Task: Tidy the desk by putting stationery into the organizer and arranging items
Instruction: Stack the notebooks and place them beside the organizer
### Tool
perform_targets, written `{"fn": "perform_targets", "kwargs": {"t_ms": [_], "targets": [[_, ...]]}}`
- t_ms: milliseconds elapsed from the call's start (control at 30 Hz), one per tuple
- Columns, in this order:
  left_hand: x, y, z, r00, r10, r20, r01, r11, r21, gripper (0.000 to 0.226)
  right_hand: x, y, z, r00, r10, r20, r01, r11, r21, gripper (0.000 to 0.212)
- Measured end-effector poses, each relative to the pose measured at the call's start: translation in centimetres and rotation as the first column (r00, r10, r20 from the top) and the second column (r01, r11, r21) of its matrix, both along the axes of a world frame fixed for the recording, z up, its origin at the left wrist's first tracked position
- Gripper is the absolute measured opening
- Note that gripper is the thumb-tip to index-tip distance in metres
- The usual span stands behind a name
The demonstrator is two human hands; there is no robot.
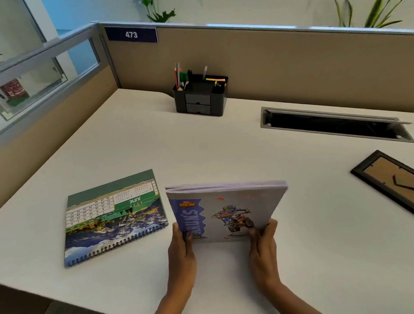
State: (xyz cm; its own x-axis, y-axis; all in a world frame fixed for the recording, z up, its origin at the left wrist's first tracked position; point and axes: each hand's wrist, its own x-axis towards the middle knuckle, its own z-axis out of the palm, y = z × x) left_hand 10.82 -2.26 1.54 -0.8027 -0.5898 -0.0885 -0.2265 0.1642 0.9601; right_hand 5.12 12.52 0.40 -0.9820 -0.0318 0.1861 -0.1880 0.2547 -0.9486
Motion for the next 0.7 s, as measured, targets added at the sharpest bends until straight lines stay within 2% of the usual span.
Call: {"fn": "perform_targets", "kwargs": {"t_ms": [67, 167, 333, 400, 567, 700], "targets": [[0.0, 0.1, 0.0, 0.999, 0.031, -0.016, -0.032, 0.999, -0.036, 0.041, -0.1, 0.0, 0.3, 1.0, -0.001, 0.021, 0.001, 1.0, 0.007, 0.046], [-0.3, 0.2, 0.1, 0.996, 0.067, -0.051, -0.07, 0.995, -0.064, 0.036, -0.3, -0.2, 0.7, 0.999, -0.005, 0.031, 0.006, 1.0, -0.027, 0.033], [-0.3, 0.4, -0.6, 0.999, 0.025, -0.022, -0.027, 0.996, -0.088, 0.046, -0.4, 0.4, 0.2, 1.0, -0.012, 0.019, 0.011, 0.999, 0.031, 0.051], [-0.3, 0.1, -1.2, 1.0, 0.027, 0.001, -0.027, 0.994, -0.108, 0.049, -0.6, 0.6, 0.2, 1.0, 0.005, 0.022, -0.006, 0.999, 0.051, 0.052], [-0.7, -0.2, -1.3, 1.0, 0.022, 0.018, -0.02, 0.994, -0.103, 0.048, -1.0, 1.1, -0.3, 0.994, 0.073, 0.078, -0.078, 0.995, 0.069, 0.026], [-1.6, -0.1, -0.2, 0.999, 0.047, -0.027, -0.05, 0.993, -0.108, 0.033, -1.6, 1.4, 0.1, 0.987, 0.107, 0.118, -0.113, 0.993, 0.041, 0.023]]}}
